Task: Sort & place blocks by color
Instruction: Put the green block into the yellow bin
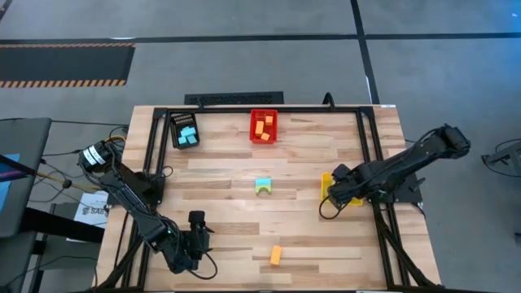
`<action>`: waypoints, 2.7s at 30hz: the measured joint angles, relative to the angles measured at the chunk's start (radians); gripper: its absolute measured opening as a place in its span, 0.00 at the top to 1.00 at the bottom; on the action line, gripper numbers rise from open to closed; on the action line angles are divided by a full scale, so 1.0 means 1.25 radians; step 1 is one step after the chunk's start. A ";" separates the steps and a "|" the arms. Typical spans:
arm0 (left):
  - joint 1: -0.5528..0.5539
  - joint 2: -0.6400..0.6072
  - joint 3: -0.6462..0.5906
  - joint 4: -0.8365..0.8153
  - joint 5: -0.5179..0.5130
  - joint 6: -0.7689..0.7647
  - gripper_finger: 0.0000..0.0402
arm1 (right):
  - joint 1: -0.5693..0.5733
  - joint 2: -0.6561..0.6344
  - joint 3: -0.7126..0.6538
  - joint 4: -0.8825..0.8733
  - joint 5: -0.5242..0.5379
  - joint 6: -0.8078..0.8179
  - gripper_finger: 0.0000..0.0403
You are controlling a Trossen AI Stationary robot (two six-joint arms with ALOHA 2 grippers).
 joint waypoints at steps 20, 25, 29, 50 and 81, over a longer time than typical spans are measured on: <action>0.034 0.000 0.000 0.000 -0.014 0.031 0.37 | 0.068 0.000 0.000 0.155 0.002 -0.011 0.34; 0.114 -0.050 0.066 -0.050 -0.052 0.082 0.37 | 0.114 0.000 0.001 0.223 0.034 -0.041 0.34; 0.191 -0.118 0.140 -0.138 -0.085 0.089 0.37 | 0.136 0.000 0.001 0.254 0.065 -0.049 0.34; 0.522 0.101 0.016 0.455 0.080 0.528 0.37 | 0.274 0.000 0.001 0.449 0.252 -0.098 0.34; 0.667 0.289 0.017 0.640 0.329 0.463 0.37 | 0.338 0.001 0.001 0.470 0.258 -0.097 0.34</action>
